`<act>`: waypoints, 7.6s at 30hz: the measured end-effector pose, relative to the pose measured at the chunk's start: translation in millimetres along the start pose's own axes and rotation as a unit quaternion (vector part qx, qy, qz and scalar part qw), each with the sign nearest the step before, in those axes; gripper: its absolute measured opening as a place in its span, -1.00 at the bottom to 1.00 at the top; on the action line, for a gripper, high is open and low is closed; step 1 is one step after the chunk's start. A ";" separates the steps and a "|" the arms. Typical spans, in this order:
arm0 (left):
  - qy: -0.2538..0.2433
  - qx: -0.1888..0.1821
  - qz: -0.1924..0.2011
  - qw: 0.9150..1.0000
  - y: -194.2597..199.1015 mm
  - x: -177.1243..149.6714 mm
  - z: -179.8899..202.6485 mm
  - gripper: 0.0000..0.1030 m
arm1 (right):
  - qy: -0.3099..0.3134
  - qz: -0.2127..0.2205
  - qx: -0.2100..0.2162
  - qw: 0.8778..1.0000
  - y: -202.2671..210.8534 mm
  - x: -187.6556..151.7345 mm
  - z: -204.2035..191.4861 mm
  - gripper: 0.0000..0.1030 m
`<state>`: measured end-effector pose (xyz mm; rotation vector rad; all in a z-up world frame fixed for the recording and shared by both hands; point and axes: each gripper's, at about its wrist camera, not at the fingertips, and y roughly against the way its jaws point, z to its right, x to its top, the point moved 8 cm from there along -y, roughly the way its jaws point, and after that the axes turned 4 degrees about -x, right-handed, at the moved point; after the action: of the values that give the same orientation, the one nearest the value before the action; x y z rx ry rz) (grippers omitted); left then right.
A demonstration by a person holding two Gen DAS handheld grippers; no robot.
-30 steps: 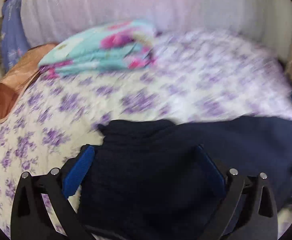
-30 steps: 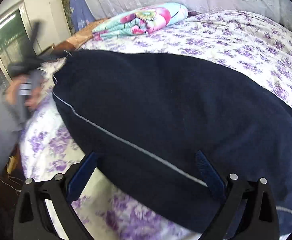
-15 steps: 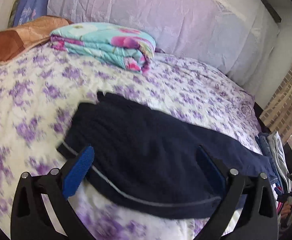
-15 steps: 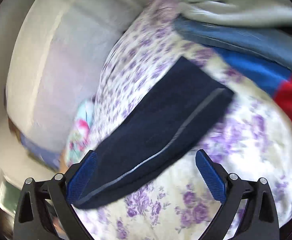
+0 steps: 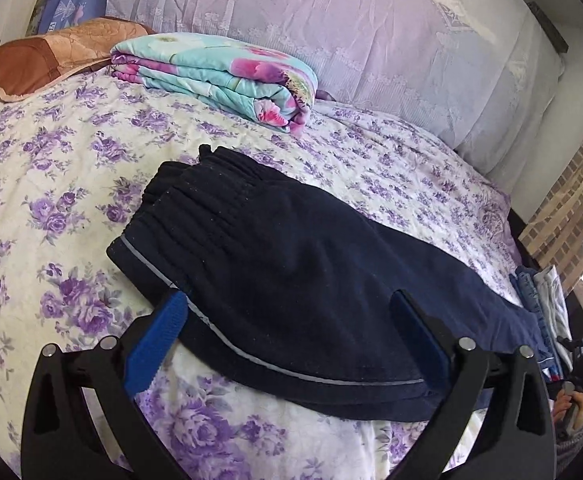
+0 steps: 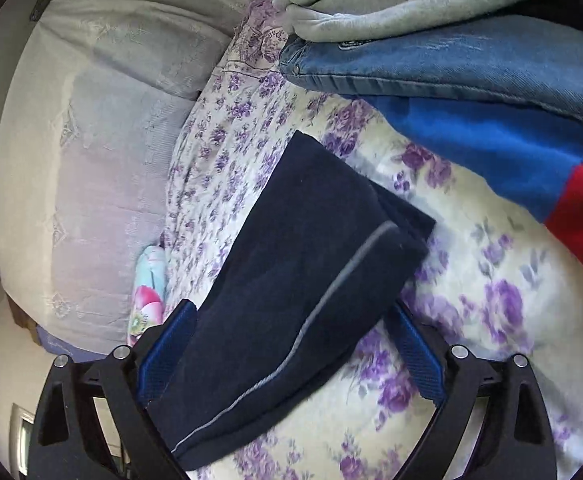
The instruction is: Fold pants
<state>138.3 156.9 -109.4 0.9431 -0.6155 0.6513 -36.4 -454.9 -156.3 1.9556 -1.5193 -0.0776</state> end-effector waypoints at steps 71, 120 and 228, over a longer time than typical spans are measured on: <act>0.167 0.131 0.077 0.974 57.6 8.8 -104.1 0.91 | 0.348 0.082 -0.051 0.932 4.7 -41.8 -155.9 -0.62; -0.132 -0.076 -0.079 0.985 -46.0 -46.2 167.4 0.91 | 0.488 -0.188 0.108 0.846 -47.1 -190.0 -258.3 0.40; 0.150 0.012 0.015 0.989 -19.8 37.4 -66.0 0.24 | 0.512 -0.146 0.036 0.846 -129.8 -229.2 -205.8 0.93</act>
<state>189.7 214.6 -122.5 0.8384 -0.3558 0.8105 85.6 -144.2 -138.6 1.7647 -0.5124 0.7841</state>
